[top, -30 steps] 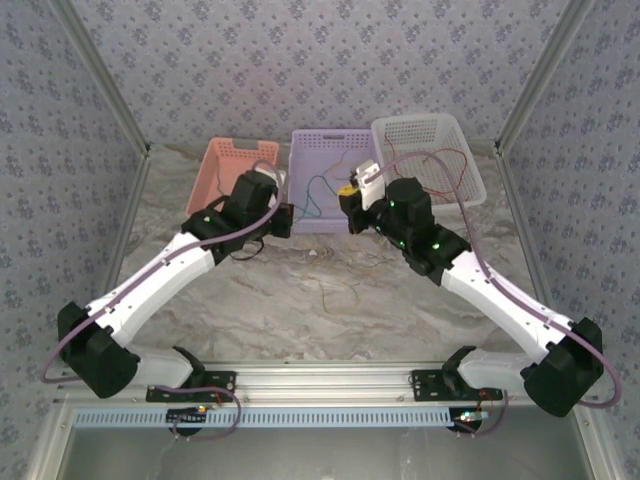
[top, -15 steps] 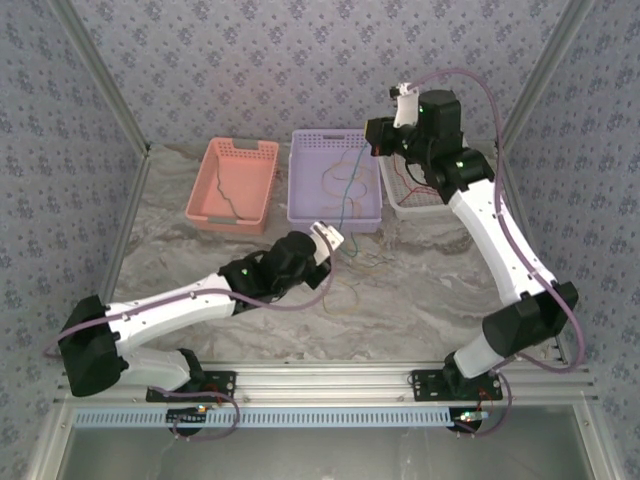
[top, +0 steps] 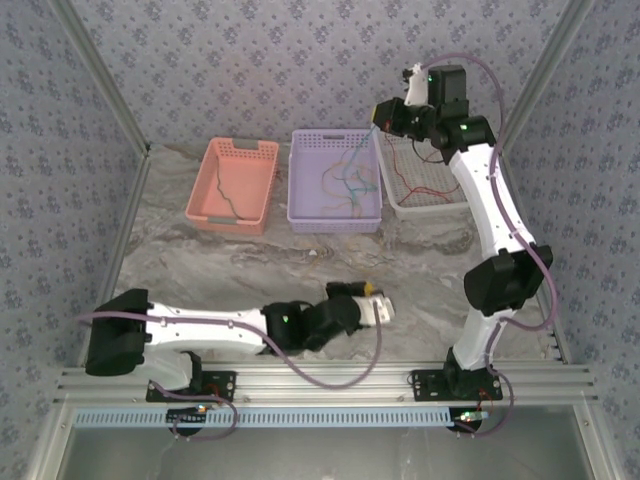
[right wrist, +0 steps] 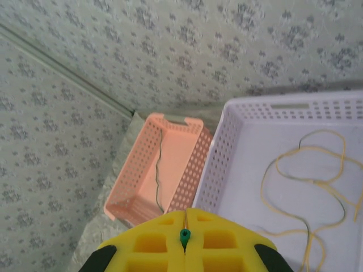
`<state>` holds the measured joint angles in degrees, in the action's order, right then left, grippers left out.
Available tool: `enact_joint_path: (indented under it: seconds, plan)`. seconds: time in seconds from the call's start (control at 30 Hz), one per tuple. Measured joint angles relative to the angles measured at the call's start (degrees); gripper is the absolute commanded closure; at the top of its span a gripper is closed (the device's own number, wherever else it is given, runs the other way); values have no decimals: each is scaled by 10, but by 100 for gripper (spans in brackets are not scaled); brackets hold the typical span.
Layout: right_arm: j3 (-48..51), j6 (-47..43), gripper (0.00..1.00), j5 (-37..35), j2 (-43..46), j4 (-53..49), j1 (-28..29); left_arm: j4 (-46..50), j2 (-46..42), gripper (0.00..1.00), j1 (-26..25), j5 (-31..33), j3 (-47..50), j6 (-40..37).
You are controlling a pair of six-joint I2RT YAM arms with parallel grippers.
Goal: Untangle the cables
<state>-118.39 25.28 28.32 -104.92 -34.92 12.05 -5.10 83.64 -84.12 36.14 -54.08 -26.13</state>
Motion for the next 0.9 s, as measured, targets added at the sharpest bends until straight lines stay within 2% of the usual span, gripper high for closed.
enact_joint_path:
  seconds: [0.13,0.3,0.37,0.47,0.53,0.63,0.7,0.77,0.9]
  plan:
    - [-18,9,100,18,-22,5,-6,2,34,100,-33,15,-4,-46]
    - [2,9,100,26,-19,17,-3,-10,31,100,-19,46,-4,-41]
    - [23,9,100,25,-8,28,-3,-3,6,88,-3,52,-3,3]
    - [66,9,100,23,17,47,-3,22,-92,59,55,38,10,138]
    - [97,9,100,21,40,65,-2,38,-184,45,124,19,21,263]
    - [147,12,100,13,78,100,2,54,-318,31,234,-14,50,453]
    - [179,16,100,8,102,123,7,58,-388,25,291,-47,84,562]
    - [208,20,100,1,124,145,13,70,-439,24,337,-86,113,666]
    - [260,24,100,-19,163,181,30,98,-439,22,389,-164,139,828]
